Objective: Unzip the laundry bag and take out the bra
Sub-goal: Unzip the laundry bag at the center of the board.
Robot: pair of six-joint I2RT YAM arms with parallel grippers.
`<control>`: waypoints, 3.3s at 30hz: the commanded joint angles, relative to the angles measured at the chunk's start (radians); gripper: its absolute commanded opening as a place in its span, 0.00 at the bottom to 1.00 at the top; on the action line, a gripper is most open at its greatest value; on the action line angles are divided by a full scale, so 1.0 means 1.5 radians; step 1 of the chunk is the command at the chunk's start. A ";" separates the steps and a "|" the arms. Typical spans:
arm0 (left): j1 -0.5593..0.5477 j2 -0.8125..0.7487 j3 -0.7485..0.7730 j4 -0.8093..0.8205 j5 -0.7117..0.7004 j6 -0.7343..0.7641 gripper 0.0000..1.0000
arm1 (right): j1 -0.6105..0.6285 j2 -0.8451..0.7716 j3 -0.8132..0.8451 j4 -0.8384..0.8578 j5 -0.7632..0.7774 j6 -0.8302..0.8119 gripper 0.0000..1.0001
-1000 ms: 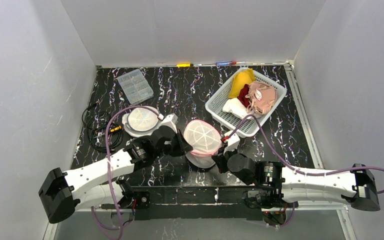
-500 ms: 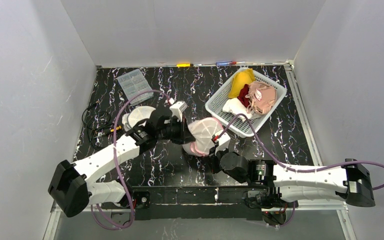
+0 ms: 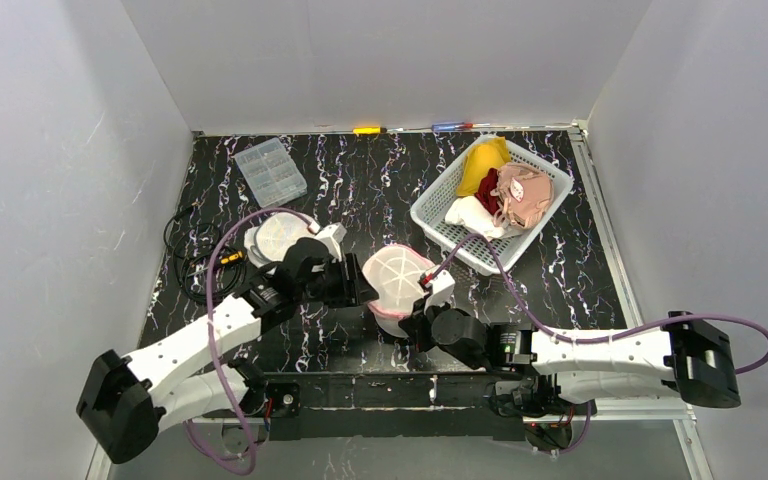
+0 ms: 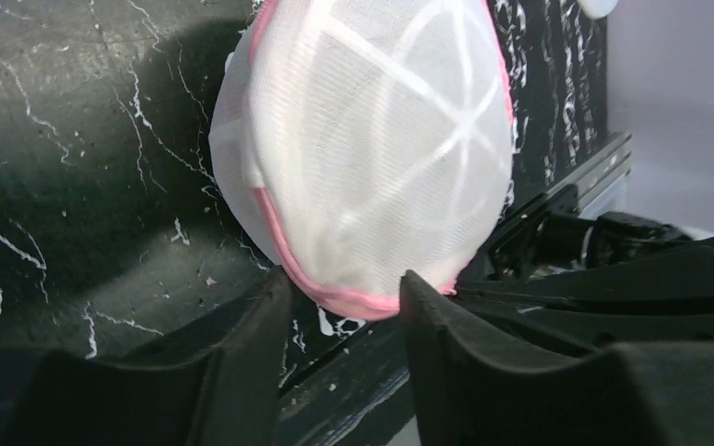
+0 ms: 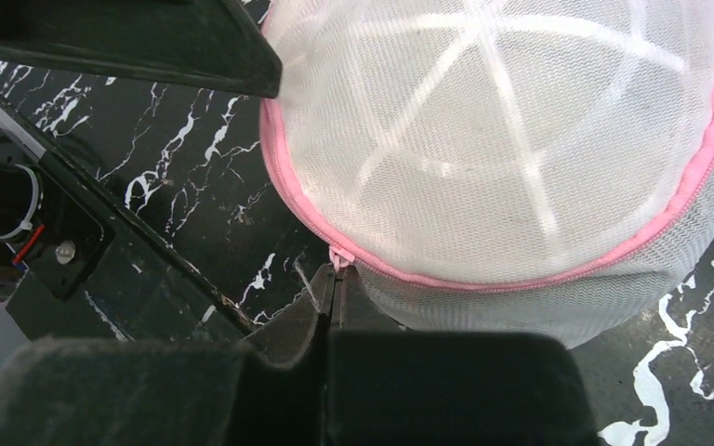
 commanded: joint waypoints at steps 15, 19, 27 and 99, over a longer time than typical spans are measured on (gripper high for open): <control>-0.151 -0.140 -0.113 0.011 -0.140 -0.471 0.66 | 0.014 0.034 0.021 0.060 -0.012 0.012 0.01; -0.158 -0.112 -0.124 0.058 -0.192 -0.527 0.70 | 0.015 0.039 0.023 0.059 -0.020 0.007 0.01; -0.158 -0.021 -0.112 0.127 -0.184 -0.547 0.72 | 0.018 0.033 0.029 0.048 -0.019 0.001 0.01; 0.064 -0.060 0.005 -0.087 0.115 -0.092 0.49 | 0.060 0.065 0.059 0.056 0.078 0.052 0.01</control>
